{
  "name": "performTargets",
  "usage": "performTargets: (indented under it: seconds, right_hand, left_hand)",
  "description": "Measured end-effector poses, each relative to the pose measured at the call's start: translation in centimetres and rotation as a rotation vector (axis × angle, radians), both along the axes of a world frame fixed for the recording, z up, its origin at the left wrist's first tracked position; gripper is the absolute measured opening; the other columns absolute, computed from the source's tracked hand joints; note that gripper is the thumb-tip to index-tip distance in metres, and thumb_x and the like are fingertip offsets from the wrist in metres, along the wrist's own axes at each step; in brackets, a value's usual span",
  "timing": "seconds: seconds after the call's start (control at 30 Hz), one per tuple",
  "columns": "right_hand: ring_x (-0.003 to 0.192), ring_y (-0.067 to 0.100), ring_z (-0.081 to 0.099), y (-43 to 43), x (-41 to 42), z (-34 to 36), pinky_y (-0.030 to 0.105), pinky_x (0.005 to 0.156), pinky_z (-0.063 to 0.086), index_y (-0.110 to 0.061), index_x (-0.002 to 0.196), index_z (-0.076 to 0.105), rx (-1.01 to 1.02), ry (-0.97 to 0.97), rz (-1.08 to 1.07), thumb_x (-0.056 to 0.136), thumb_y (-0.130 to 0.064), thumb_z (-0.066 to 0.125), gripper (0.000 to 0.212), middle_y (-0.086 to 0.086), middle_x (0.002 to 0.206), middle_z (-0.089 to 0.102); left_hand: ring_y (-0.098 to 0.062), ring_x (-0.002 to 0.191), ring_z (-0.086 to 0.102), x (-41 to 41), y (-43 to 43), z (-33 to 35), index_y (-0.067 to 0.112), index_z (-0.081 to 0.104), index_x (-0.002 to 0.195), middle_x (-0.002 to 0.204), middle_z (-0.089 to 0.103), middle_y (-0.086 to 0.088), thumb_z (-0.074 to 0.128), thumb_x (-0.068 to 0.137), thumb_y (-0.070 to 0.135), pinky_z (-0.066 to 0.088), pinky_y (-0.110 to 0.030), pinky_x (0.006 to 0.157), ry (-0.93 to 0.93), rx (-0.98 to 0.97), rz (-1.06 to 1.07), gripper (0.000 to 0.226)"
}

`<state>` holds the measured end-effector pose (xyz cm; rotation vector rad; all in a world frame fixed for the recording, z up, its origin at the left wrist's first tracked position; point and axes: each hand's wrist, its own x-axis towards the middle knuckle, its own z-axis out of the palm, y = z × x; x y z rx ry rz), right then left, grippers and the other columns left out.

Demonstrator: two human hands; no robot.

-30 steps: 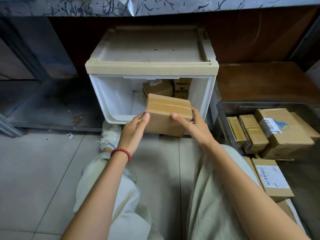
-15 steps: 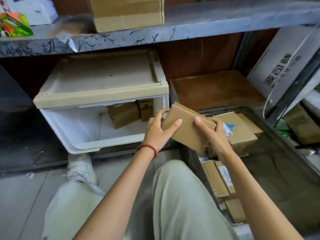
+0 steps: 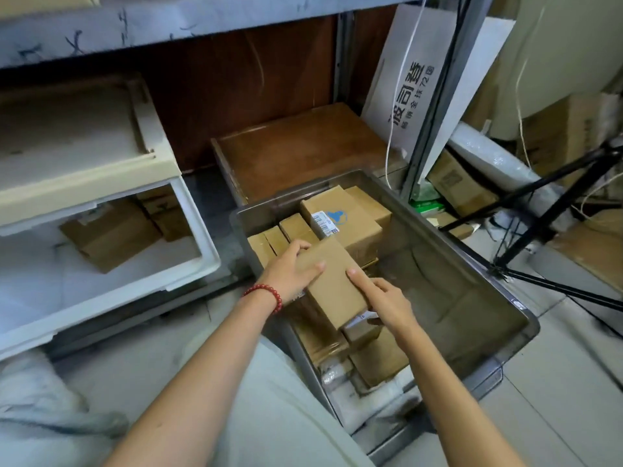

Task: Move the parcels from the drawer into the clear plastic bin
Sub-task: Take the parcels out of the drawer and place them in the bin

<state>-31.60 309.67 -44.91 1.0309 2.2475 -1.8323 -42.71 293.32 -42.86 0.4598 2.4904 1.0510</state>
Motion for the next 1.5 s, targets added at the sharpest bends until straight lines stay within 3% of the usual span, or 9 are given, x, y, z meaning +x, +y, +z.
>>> performTargets:
  seconds: [0.13,0.27,0.47,0.6,0.73,0.93,1.17,1.37,1.5]
  right_hand:
    - [0.091,0.014,0.059,-3.2,-0.9,-2.9,0.033,0.084,0.049,-0.031,0.103,0.066,-0.004,-0.077,0.007,0.072,-0.080,0.054,0.059,-0.003,0.098,0.064]
    - [0.081,0.007,0.052,-5.2,-1.4,-4.1,0.021,0.061,0.033,-0.030,0.103,0.059,0.076,-0.077,0.015,0.082,-0.075,0.042,0.053,-0.005,0.100,0.060]
    - [0.075,-0.002,0.047,-3.9,-0.7,-4.6,0.019,0.058,0.031,-0.037,0.090,0.060,0.156,-0.119,0.055,0.076,-0.080,0.046,0.048,-0.019,0.082,0.054]
    - [0.088,0.015,0.053,-5.1,-1.5,-5.3,0.030,0.072,0.037,-0.028,0.106,0.062,0.193,-0.122,0.036,0.080,-0.075,0.045,0.056,-0.003,0.097,0.061]
    - [0.105,0.026,0.056,-5.8,-3.6,-5.2,0.031,0.075,0.036,-0.026,0.120,0.060,0.288,-0.078,0.032,0.087,-0.067,0.045,0.055,0.005,0.109,0.066]
    - [0.110,0.028,0.057,-6.2,-4.9,-4.5,0.039,0.091,0.040,-0.033,0.130,0.053,0.462,-0.148,0.111,0.090,-0.068,0.037,0.056,0.005,0.114,0.067]
    - [0.120,0.027,0.049,-5.8,-4.6,-1.8,0.039,0.095,0.035,-0.033,0.135,0.049,0.729,-0.089,0.248,0.091,-0.063,0.039,0.054,0.002,0.127,0.061]
    - [0.127,0.025,0.042,-8.4,-6.1,2.3,0.041,0.103,0.032,-0.033,0.135,0.049,0.941,0.094,0.433,0.093,-0.055,0.041,0.048,-0.001,0.135,0.056]
    - [0.127,0.026,0.042,-13.3,-7.5,4.7,0.041,0.101,0.034,-0.031,0.136,0.048,0.966,0.219,0.577,0.093,-0.056,0.042,0.049,0.000,0.136,0.055]
  left_hand:
    - [-0.017,0.112,0.047,-0.8,-1.0,-0.3,0.028,0.045,0.131,0.128,0.041,0.001,0.062,0.086,0.046,0.040,-0.031,0.094,0.106,-0.178,-0.037,0.052]
    - [-0.017,0.125,0.038,-0.6,-1.5,-0.8,0.034,0.039,0.137,0.134,0.041,0.005,0.057,0.085,0.054,0.029,-0.040,0.099,0.349,-0.393,-0.107,0.059]
    - [-0.014,0.119,0.042,0.0,-2.8,-1.0,0.036,0.044,0.133,0.127,0.050,0.008,0.057,0.081,0.060,0.027,-0.040,0.096,0.320,-0.425,-0.131,0.059]
    - [-0.015,0.121,0.038,0.1,-2.5,-1.4,0.036,0.040,0.137,0.130,0.052,0.009,0.054,0.083,0.059,0.022,-0.039,0.090,0.374,-0.529,-0.173,0.060]
    - [-0.018,0.124,0.036,-0.3,-2.1,-1.9,0.034,0.036,0.140,0.134,0.050,0.007,0.050,0.083,0.062,0.023,-0.043,0.095,0.346,-0.557,-0.175,0.064]
    - [-0.022,0.142,0.016,-0.2,-1.3,-2.2,0.030,0.038,0.140,0.149,0.036,0.007,0.034,0.090,0.063,0.008,-0.053,0.110,0.419,-0.643,-0.172,0.060]
    - [-0.020,0.132,0.031,-0.4,-3.0,-0.6,0.026,0.046,0.135,0.140,0.044,0.004,0.049,0.087,0.050,0.027,-0.041,0.103,0.585,-0.588,-0.019,0.054]
    - [-0.023,0.117,0.047,-0.8,-9.0,1.5,0.025,0.051,0.125,0.126,0.055,-0.001,0.045,0.092,0.049,0.038,-0.038,0.090,0.528,-0.582,0.289,0.042]
    - [-0.024,0.113,0.050,0.5,-15.1,2.4,0.026,0.051,0.124,0.122,0.057,-0.001,0.048,0.090,0.048,0.038,-0.037,0.085,0.517,-0.642,0.339,0.041]
